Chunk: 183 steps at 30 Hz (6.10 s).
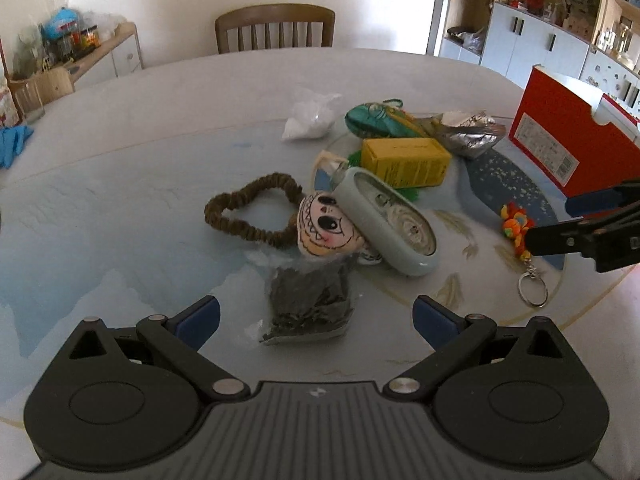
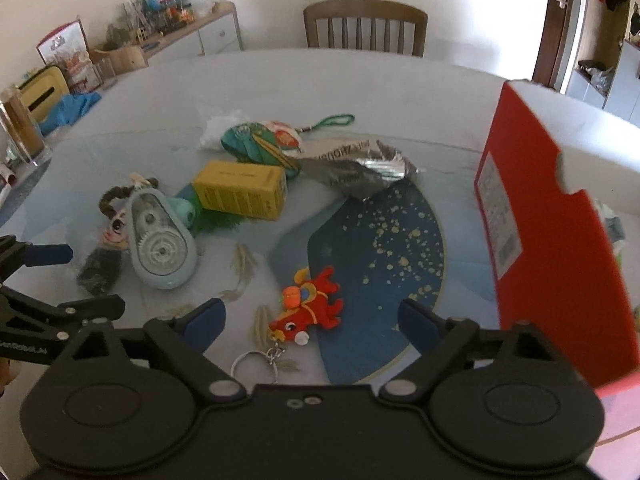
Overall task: Organize objects
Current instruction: 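Withdraw both tools from the box back over the table items, then grasp the bag of dark beads with the left tool while the right tool grasps the red toy keychain, then carry both held items into the red box and open both tools, then withdraw both tools from the box back over the table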
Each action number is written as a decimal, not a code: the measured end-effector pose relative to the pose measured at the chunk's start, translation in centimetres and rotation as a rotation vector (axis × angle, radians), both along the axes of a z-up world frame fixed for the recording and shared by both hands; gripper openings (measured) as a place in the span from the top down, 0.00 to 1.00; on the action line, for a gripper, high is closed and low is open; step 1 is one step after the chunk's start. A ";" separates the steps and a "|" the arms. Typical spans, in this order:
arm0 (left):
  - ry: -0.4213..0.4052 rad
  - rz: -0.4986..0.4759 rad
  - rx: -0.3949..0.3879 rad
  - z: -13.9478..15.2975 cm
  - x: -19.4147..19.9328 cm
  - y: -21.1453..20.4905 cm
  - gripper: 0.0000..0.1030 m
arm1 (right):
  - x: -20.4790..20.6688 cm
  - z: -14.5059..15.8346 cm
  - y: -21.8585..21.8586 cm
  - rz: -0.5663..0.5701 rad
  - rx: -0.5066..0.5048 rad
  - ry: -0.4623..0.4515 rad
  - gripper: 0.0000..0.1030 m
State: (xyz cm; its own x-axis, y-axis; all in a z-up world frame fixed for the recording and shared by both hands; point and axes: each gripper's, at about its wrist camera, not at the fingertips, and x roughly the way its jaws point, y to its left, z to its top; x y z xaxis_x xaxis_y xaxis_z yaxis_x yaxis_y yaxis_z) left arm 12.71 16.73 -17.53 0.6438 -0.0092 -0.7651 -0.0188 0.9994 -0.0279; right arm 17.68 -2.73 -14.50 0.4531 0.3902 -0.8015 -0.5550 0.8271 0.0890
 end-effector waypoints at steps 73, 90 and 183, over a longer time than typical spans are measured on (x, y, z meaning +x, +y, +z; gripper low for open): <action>-0.037 -0.306 -0.020 14.0 7.6 -24.4 0.63 | 5.7 12.6 -20.9 -0.215 0.083 -0.170 0.59; 0.101 -0.408 0.034 9.5 14.0 -36.3 0.63 | 11.7 6.6 -26.4 -0.213 0.014 -0.072 0.59; -0.159 -0.114 -0.074 14.2 1.1 -10.1 0.05 | -0.8 12.5 -11.0 -0.066 0.229 -0.092 0.11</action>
